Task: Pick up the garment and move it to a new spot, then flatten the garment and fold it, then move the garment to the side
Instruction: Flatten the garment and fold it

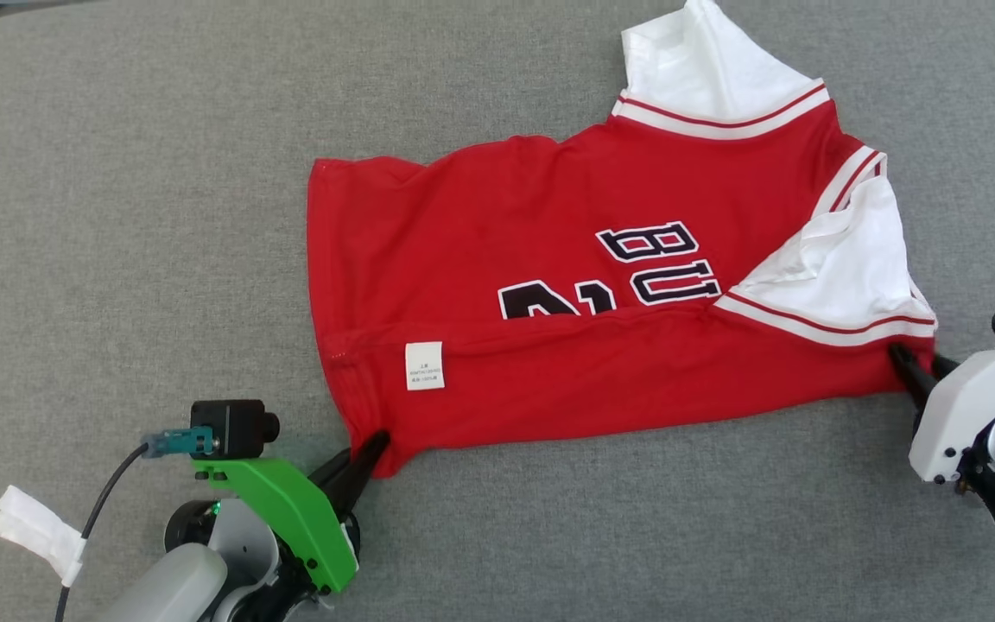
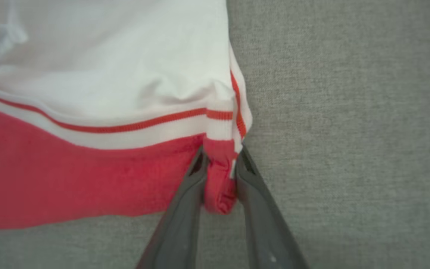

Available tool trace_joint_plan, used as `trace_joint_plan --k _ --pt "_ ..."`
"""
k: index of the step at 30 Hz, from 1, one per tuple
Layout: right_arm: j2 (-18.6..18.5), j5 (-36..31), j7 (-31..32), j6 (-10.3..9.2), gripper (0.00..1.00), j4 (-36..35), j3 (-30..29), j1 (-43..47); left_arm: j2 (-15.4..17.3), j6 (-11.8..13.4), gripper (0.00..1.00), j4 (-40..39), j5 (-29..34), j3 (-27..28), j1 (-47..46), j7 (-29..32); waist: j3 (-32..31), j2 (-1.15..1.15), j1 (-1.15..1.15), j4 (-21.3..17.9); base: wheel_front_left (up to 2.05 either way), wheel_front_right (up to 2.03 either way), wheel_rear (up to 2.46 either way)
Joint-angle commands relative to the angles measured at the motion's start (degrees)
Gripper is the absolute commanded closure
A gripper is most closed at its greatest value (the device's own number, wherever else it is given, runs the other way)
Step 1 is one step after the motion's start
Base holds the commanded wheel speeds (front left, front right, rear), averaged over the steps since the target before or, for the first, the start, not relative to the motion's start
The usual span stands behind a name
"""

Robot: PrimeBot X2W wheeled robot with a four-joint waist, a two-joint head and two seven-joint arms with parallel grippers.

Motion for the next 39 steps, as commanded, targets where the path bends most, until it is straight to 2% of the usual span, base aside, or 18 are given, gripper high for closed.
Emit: trace_joint_plan --k 1,7,10,12,13,14,15,16,18,21,24,27,34,39 --pt "-0.4 2.9 1.2 0.27 1.0 0.2 1.3 1.7 0.3 -0.7 1.0 0.7 -0.5 -0.9 1.6 1.3 -1.7 0.0 0.0 -0.2 0.0 0.0 0.0" --pt "-7.3 13.2 4.8 0.14 1.0 -3.8 -2.2 7.1 4.2 -0.9 1.0 -5.6 -3.6 1.5 4.2 1.9 -4.5 0.0 0.0 -0.1 0.0 0.0 0.0" --pt "-10.7 16.1 8.4 0.12 1.0 -5.6 -4.3 10.8 7.1 0.3 1.0 -10.5 -4.8 2.0 7.7 2.4 -4.2 0.0 0.0 -0.3 0.0 0.0 0.0" --pt "-11.2 16.5 9.9 0.12 1.0 -6.1 -5.0 11.8 7.3 1.4 1.0 -12.6 -5.9 2.3 9.7 1.8 -3.5 0.0 0.0 -0.3 0.0 0.0 0.0" --pt "-11.1 16.4 10.4 0.12 1.0 -6.2 -5.1 12.1 7.2 1.8 0.91 -13.1 -5.9 2.4 10.4 1.4 -3.1 0.0 0.0 -0.4 0.0 0.0 0.0" --pt "-11.1 15.5 10.6 0.12 0.63 -6.5 -4.8 12.2 6.9 2.1 0.53 -13.5 -5.8 2.1 11.1 1.0 -2.6 0.0 0.0 -0.4 0.0 0.0 0.0" --pt "-10.8 15.0 10.6 0.13 0.51 -6.5 -4.5 12.3 6.5 2.5 0.0 -13.5 -5.6 1.7 11.7 0.8 -2.4 0.0 0.0 -0.3 0.0 0.0 0.0" --pt "-10.2 15.5 11.2 0.13 0.0 -6.2 -4.1 12.5 5.9 2.9 0.0 -13.7 -5.2 1.2 12.2 0.6 -2.0 0.0 0.0 -0.2 0.0 0.0 0.0" --pt "-11.2 15.1 11.5 0.18 0.0 -7.7 -3.3 12.8 5.4 3.4 0.0 -14.1 -4.4 0.7 12.2 -0.1 -1.5 0.0 0.0 0.2 0.0 0.0 0.0" --pt "-13.2 14.0 11.2 0.19 0.0 -12.2 -3.9 10.9 7.8 5.3 0.0 -15.2 -0.4 1.7 9.8 -1.6 -0.6 0.0 0.0 0.3 0.0 0.0 0.0" --pt "-14.2 13.8 11.3 0.18 0.0 -17.3 -4.2 3.7 9.9 6.9 0.0 -18.1 1.8 4.7 5.8 -2.8 2.2 0.0 0.0 -0.4 0.0 0.0 0.0" --pt "-14.2 10.1 12.2 0.18 0.0 -17.7 -2.4 -5.8 10.2 7.1 0.0 -17.5 3.9 6.1 -2.0 -0.5 6.2 0.0 0.0 0.7 0.0 0.0 0.0" --pt "-9.4 0.0 13.5 0.17 0.0 -4.0 7.4 -30.8 2.4 3.3 0.0 -4.5 7.6 3.1 -21.4 5.8 14.0 0.0 0.0 4.2 0.0 0.0 0.0" --pt "-6.4 -4.2 11.7 0.18 0.0 7.9 12.3 -39.3 -1.7 -0.8 0.0 3.1 8.1 0.6 -26.6 7.3 15.0 0.0 0.0 6.1 0.0 0.0 0.0"
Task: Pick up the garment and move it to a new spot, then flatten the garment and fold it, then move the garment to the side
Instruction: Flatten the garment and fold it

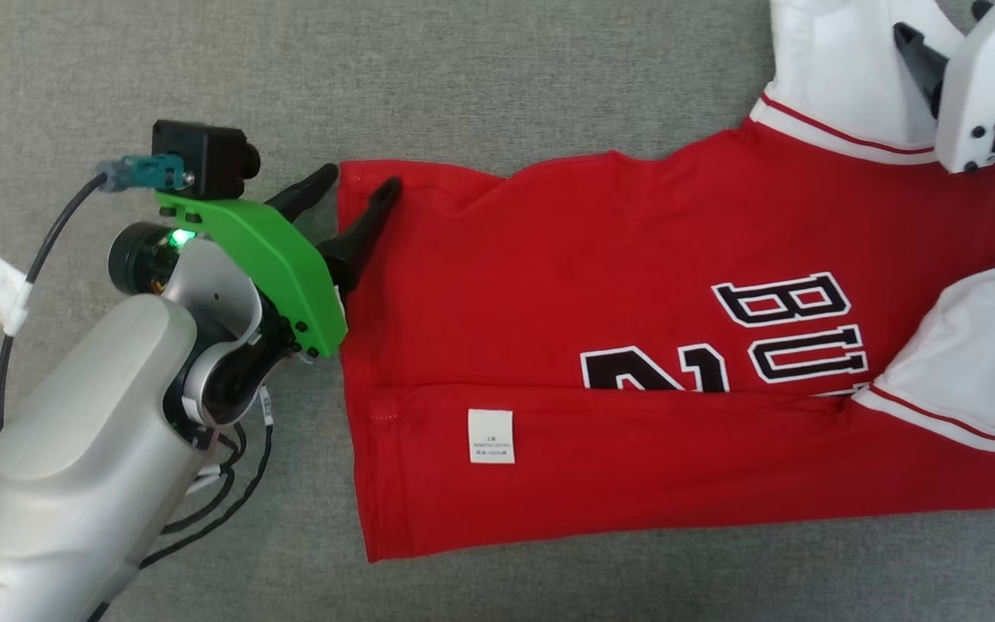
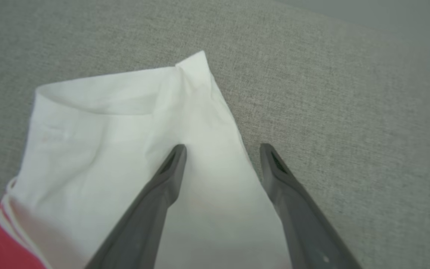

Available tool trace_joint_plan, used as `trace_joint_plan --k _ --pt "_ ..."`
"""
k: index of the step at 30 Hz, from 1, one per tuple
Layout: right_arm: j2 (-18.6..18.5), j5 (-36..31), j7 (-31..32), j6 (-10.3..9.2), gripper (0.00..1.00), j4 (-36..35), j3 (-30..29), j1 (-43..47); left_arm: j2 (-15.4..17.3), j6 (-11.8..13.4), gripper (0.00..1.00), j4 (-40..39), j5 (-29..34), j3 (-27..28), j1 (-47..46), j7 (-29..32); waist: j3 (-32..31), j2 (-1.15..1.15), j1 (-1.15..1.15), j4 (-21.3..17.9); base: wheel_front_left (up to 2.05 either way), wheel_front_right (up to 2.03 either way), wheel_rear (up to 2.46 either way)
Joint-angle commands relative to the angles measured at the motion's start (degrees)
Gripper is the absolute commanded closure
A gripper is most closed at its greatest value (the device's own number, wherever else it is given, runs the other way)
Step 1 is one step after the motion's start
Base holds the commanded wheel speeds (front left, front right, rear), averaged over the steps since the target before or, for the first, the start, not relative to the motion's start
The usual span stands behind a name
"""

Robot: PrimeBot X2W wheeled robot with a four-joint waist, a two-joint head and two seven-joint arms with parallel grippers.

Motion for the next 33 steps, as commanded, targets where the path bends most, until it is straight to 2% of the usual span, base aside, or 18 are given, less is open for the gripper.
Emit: trace_joint_plan --k 1,8,10,11,12,13,17,21,27,31,33 --pt "0.1 -0.8 -0.8 0.02 0.0 1.9 1.3 -1.6 -0.7 -1.1 0.0 1.6 0.6 -1.0 -1.1 0.8 2.7 0.0 -0.01 3.0 0.0 0.0 0.0" --pt "-0.6 -2.4 -5.4 0.03 0.0 11.5 6.6 -4.9 -4.1 -5.7 0.0 6.2 -1.4 -3.5 -2.3 3.0 2.0 0.0 -0.01 4.1 0.0 0.0 0.0" --pt "-0.6 -1.1 -6.2 0.03 0.0 13.2 8.2 -5.4 -4.5 -6.8 1.0 7.1 -2.0 -4.1 -2.4 3.9 1.8 0.0 -0.01 4.1 0.0 0.0 0.0" --pt "-0.5 -0.5 -6.2 0.11 0.0 13.8 9.4 -5.5 -4.6 -7.2 1.0 7.4 -2.3 -4.3 -2.4 4.2 1.6 0.0 -0.01 4.0 0.0 0.0 0.0" --pt "-0.5 0.3 -6.7 0.22 0.36 14.2 11.3 -5.5 -4.7 -7.6 1.0 7.7 -2.6 -4.5 -2.5 4.5 1.4 0.0 -0.01 3.8 0.0 0.0 0.0" --pt "-0.7 1.1 -7.6 0.22 1.0 14.4 12.0 -5.7 -4.7 -7.9 1.0 7.8 -2.8 -4.4 -2.5 4.5 1.3 0.0 -0.01 3.6 0.0 0.0 0.0" --pt "-1.4 4.9 -13.7 0.02 1.0 15.1 11.3 -8.0 -4.4 -8.5 1.0 8.2 -3.3 -3.1 -2.7 3.2 0.2 0.0 -0.01 2.5 0.0 0.0 0.0" --pt "-2.0 9.4 -20.7 0.01 1.0 14.4 9.5 -8.3 -3.2 -7.6 1.0 7.4 -2.5 -0.8 -2.7 -0.6 -2.2 0.0 -0.01 1.2 0.0 0.0 0.0" --pt "-7.7 15.1 -25.0 0.02 1.0 7.2 11.1 -2.1 -0.8 -6.0 1.0 1.8 -3.7 1.4 1.2 -3.9 -5.3 0.0 -0.01 -0.6 0.0 0.0 0.0" --pt "-8.9 18.8 -28.5 0.02 1.0 1.6 9.1 6.0 1.1 -4.5 1.0 -3.5 -5.0 2.2 6.8 -5.5 -8.6 0.0 -0.01 -2.5 0.0 0.0 0.0" --pt "-9.1 20.0 -30.4 0.02 1.0 -2.0 7.7 11.1 2.6 -2.9 1.0 -6.7 -5.9 2.8 10.6 -6.6 -10.6 0.0 -0.01 -3.7 0.0 0.0 0.0"
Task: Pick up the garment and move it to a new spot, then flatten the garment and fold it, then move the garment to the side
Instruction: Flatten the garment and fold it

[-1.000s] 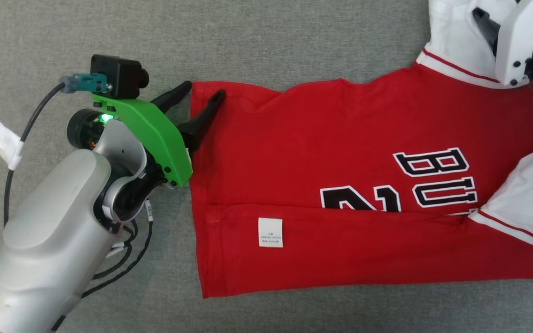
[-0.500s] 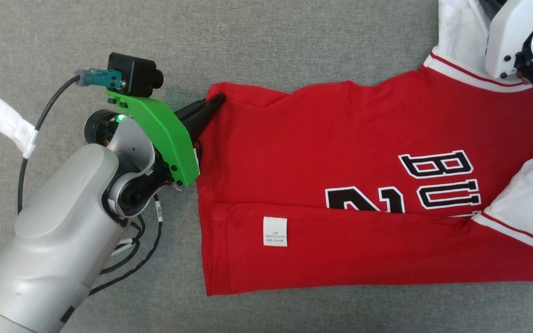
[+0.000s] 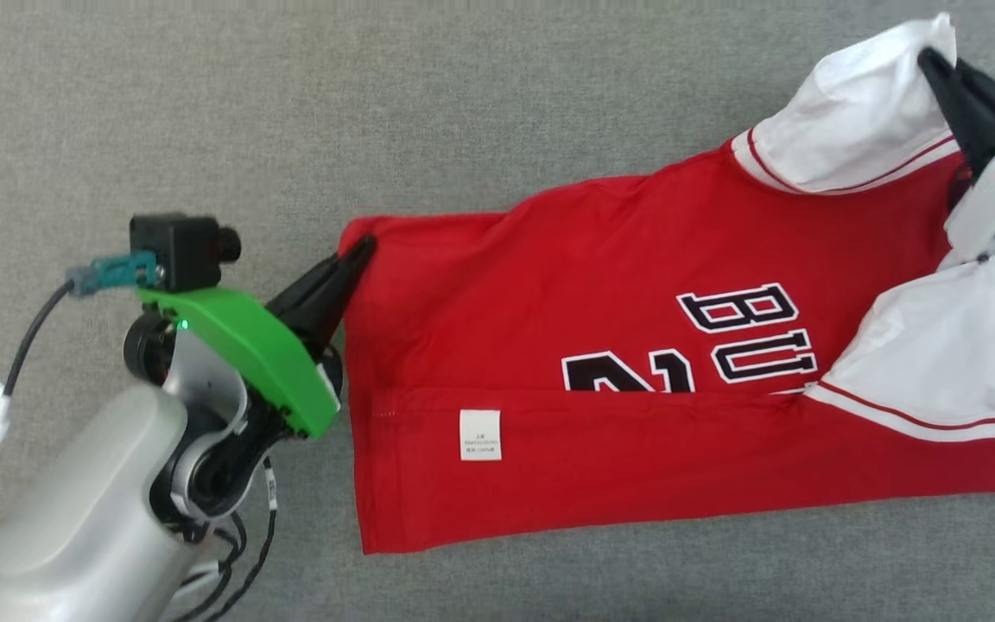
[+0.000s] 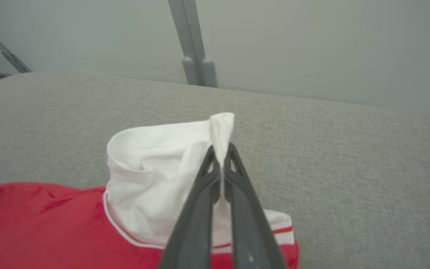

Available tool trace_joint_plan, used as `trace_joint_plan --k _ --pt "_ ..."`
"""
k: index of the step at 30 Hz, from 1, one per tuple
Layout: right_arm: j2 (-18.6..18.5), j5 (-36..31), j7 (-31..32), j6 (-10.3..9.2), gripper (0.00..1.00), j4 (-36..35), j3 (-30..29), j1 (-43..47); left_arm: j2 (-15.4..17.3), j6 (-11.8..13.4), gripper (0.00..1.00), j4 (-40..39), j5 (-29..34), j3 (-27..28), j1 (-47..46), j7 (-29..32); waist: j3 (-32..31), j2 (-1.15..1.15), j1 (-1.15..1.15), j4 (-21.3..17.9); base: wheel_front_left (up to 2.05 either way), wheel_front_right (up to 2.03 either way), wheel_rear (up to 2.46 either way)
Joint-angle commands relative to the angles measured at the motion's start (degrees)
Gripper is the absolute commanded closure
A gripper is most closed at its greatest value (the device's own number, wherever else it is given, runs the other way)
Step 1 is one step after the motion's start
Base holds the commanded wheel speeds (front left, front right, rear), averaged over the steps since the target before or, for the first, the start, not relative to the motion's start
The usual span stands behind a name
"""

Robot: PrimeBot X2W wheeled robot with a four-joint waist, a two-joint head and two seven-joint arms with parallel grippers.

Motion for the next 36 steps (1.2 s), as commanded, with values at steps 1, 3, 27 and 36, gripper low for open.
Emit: trace_joint_plan --k 1,3,27,36 --pt "0.2 1.1 -1.1 0.02 1.0 -1.8 -1.1 3.5 1.3 1.1 1.0 -1.4 -0.7 0.7 2.7 -1.0 -4.1 0.0 0.0 -3.0 0.0 0.0 0.0" --pt "0.7 1.2 -2.4 0.02 1.0 -4.8 -2.2 8.9 2.6 3.2 1.0 -3.6 -1.5 1.8 6.6 -2.6 -5.8 0.0 0.0 -4.0 0.0 0.0 0.0" --pt "10.2 -1.8 -5.2 0.02 1.0 -14.0 -10.4 31.9 5.7 10.2 1.0 -14.1 -8.4 7.4 25.9 -10.1 -9.1 0.0 0.0 -7.9 0.0 0.0 0.0" --pt "10.8 -3.2 -3.3 0.02 1.0 -13.6 -9.0 33.3 5.7 10.5 1.0 -12.3 -7.3 6.2 27.6 -10.4 -9.2 0.0 0.0 -8.2 0.0 0.0 0.0"
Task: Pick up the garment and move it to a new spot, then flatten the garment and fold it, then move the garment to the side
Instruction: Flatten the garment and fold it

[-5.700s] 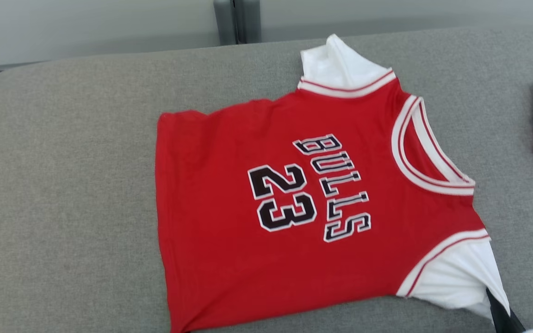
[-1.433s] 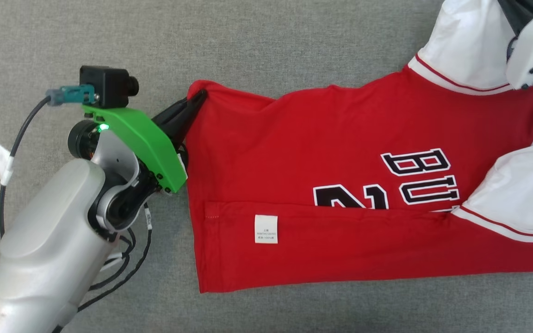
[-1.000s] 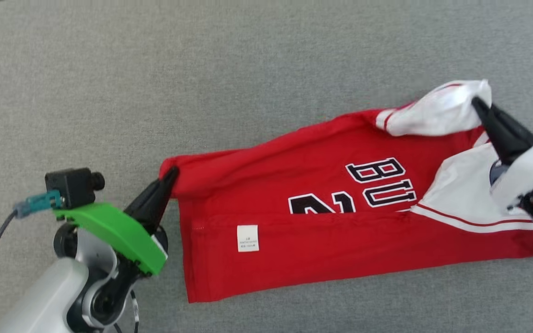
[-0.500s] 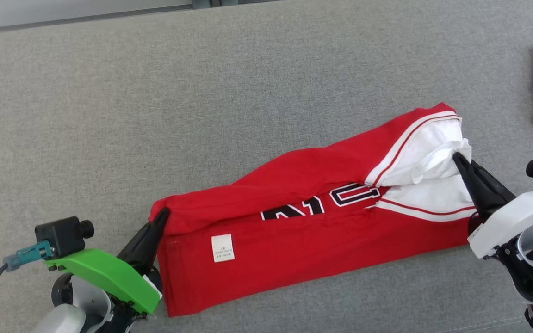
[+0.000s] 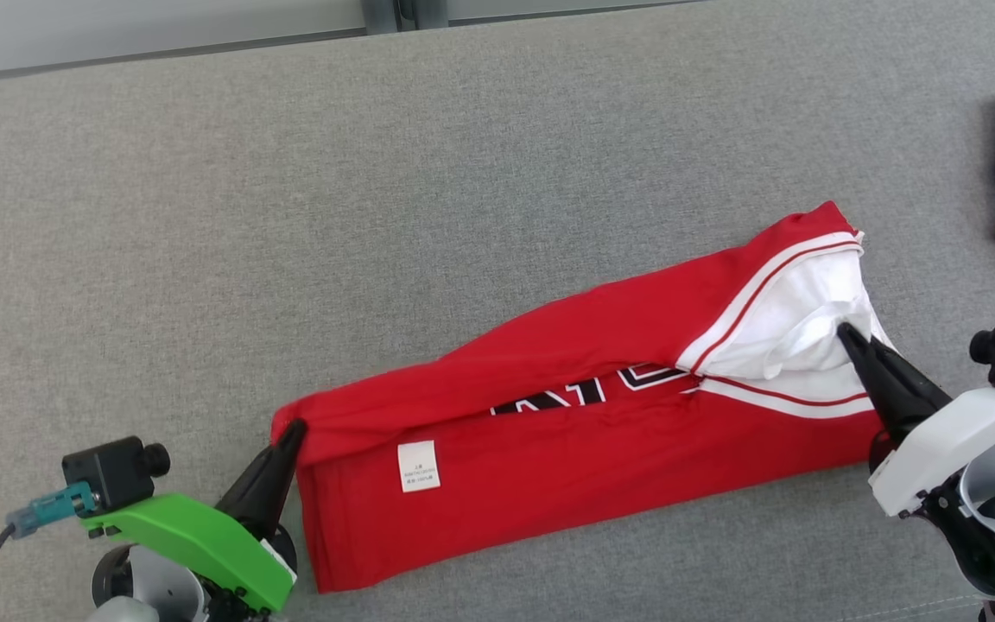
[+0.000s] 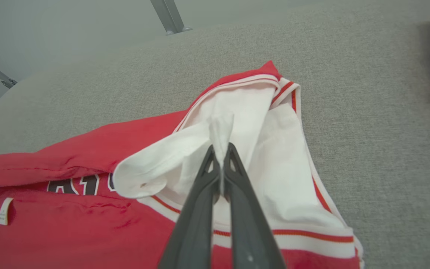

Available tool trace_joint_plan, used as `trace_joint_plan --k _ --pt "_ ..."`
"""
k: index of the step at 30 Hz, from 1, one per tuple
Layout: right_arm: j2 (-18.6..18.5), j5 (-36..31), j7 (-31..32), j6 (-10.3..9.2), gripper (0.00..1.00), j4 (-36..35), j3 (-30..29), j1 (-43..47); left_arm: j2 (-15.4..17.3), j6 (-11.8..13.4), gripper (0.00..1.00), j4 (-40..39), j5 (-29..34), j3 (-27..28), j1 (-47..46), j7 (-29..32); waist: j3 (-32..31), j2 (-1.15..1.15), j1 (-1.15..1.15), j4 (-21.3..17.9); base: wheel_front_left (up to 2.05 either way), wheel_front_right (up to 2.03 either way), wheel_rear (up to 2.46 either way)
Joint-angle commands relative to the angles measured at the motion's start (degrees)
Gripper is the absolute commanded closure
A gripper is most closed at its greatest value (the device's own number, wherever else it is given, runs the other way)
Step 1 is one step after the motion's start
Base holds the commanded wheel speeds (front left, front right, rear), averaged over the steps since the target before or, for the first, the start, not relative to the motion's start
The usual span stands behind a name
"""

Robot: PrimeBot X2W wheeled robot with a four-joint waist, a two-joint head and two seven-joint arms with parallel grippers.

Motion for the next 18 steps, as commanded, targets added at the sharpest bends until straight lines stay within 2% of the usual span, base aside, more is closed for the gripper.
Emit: trace_joint_plan --k 1,2,3,4,7,11,14,15,18 --pt "0.3 -0.5 -0.1 0.02 1.0 0.4 0.2 0.5 0.2 0.4 1.0 0.7 0.9 -0.3 0.8 -0.5 0.0 0.0 0.0 0.0 0.0 0.0 0.0" --pt "0.1 -1.3 -0.3 0.02 0.69 0.9 0.4 0.4 -0.2 0.1 0.8 1.4 1.1 -0.6 1.0 -0.7 0.0 0.0 0.0 0.0 0.0 0.0 0.0" --pt "-0.1 -1.7 -0.3 0.02 0.0 1.6 0.5 0.5 -0.6 -0.3 0.52 1.9 1.4 -0.9 1.1 -1.1 -0.1 0.0 0.0 0.1 0.0 0.0 0.0" --pt "-0.3 -2.4 -0.1 0.02 0.0 2.3 0.8 0.6 -1.0 -0.6 0.0 2.8 2.2 -1.6 1.3 -1.5 -0.2 0.0 0.0 0.1 0.0 0.0 0.0" --pt "-0.7 -4.6 -0.5 0.02 0.0 4.3 0.2 0.7 -1.3 0.0 0.0 5.9 6.0 -3.7 1.5 -3.2 -0.7 0.0 0.0 0.3 0.0 0.0 0.0" --pt "-0.5 -6.1 -0.4 0.02 0.0 4.3 -2.4 0.7 -3.4 3.3 0.0 10.7 12.7 -3.9 2.4 -10.7 -1.5 0.0 0.0 0.5 0.0 0.0 0.0" --pt "1.2 -8.5 1.0 0.01 0.0 3.3 -6.2 -1.1 -5.7 6.3 0.0 12.7 18.6 -0.7 4.1 -13.1 -1.6 0.0 0.0 0.3 0.0 0.0 0.0" --pt "2.4 -9.4 2.1 0.02 0.0 3.2 -7.1 -2.0 -7.3 7.1 0.0 12.3 21.4 1.9 4.6 -13.3 -1.5 0.0 0.0 0.3 0.0 0.0 0.0" --pt "4.5 -13.1 6.0 0.02 0.0 4.2 -7.1 -4.4 -12.4 6.7 0.0 11.3 28.8 7.8 8.1 -13.3 -1.0 0.0 0.0 0.9 0.0 0.0 0.0"
